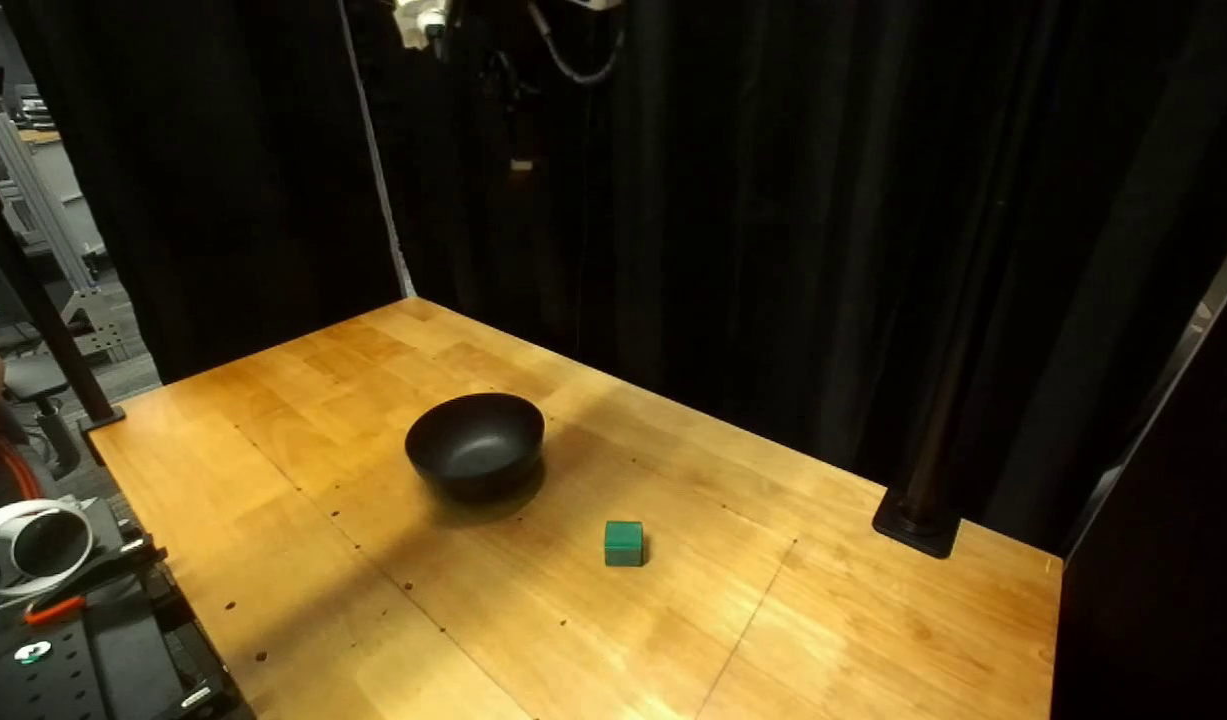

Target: Pick the block and put it in the bowl

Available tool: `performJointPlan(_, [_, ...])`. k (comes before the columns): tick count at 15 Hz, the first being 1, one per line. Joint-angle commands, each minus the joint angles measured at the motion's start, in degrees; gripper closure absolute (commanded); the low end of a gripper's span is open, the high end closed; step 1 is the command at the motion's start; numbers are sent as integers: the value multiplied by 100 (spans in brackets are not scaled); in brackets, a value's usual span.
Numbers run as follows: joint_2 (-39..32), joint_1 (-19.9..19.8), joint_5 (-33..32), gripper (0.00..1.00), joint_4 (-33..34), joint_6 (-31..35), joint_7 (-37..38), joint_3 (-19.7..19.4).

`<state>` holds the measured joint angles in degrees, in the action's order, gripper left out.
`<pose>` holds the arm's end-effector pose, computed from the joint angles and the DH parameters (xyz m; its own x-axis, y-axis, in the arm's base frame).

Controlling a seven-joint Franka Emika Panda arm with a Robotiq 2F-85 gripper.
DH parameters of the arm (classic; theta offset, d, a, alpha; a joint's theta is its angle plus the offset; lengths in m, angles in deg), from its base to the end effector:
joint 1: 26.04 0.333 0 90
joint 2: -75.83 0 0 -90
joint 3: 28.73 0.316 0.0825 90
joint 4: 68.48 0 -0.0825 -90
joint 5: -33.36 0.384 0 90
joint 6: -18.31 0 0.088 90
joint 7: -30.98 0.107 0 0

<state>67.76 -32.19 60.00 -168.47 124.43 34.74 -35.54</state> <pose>0.5967 -0.0978 0.4917 0.9133 -0.3981 -0.0857 -0.3968 -0.8228 -0.4067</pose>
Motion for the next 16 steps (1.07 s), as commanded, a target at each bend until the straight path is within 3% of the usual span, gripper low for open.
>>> performJointPlan(1, [-1266, -303, 177, 0, 1215, 252, 676, -122])
performJointPlan(7, [-2825, -667, 41, 0, 2049, 165, 1985, -150])
performJointPlan(16, [-3439, -858, -42, 0, 1606, 528, 2930, -416])
